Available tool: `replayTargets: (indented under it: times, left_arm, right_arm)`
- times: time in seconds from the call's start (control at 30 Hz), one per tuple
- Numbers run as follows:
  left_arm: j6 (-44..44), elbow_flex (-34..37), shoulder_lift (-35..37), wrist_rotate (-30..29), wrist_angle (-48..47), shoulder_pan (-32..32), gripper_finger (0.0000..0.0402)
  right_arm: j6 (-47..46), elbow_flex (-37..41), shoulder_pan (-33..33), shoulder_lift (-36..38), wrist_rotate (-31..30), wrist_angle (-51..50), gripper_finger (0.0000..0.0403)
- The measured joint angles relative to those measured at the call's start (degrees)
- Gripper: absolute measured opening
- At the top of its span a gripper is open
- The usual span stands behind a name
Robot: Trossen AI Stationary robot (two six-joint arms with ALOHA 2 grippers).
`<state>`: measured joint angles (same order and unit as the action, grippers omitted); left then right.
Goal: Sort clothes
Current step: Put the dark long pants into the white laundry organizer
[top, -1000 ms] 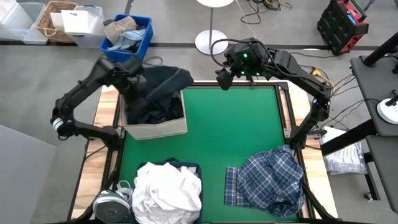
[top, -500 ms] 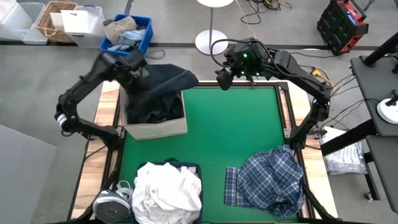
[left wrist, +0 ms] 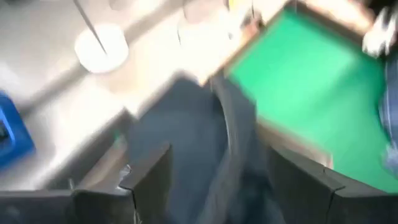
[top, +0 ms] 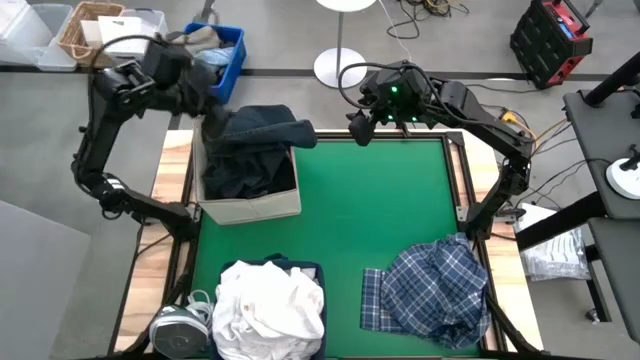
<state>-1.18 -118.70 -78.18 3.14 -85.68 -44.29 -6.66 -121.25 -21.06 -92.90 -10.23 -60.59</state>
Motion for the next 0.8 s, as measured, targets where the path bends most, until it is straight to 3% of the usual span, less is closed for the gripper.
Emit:
replayTargets:
  times: [0.17,0.27,0.4,0.7,0.8]
  left_arm:
    - [-0.64,-0.80,-3.38,-1.34,13.82,-0.02,0.0203]
    - [-0.59,1.16,-7.21,-1.23,15.78,-0.02,0.0138]
    - [1.81,3.66,-12.18,-1.15,12.67,-0.02,0.0020]
    - [-0.70,6.17,-20.08,-2.67,-4.71,0.26,0.0001]
    - [-4.73,8.90,-20.20,-0.39,-3.69,0.33,0.0000]
  right_arm:
    - [0.71,0.36,0.00,0.00,-0.38,0.78,0.0247]
    - [0.77,0.64,0.00,-0.02,-0.40,1.42,0.0247]
    - [0.73,1.13,0.00,-0.02,-0.40,1.43,0.0247]
    - [0.71,3.34,0.00,-0.02,-0.40,1.30,0.0247]
    - [0.71,4.02,0.00,-0.02,-0.40,1.35,0.0247]
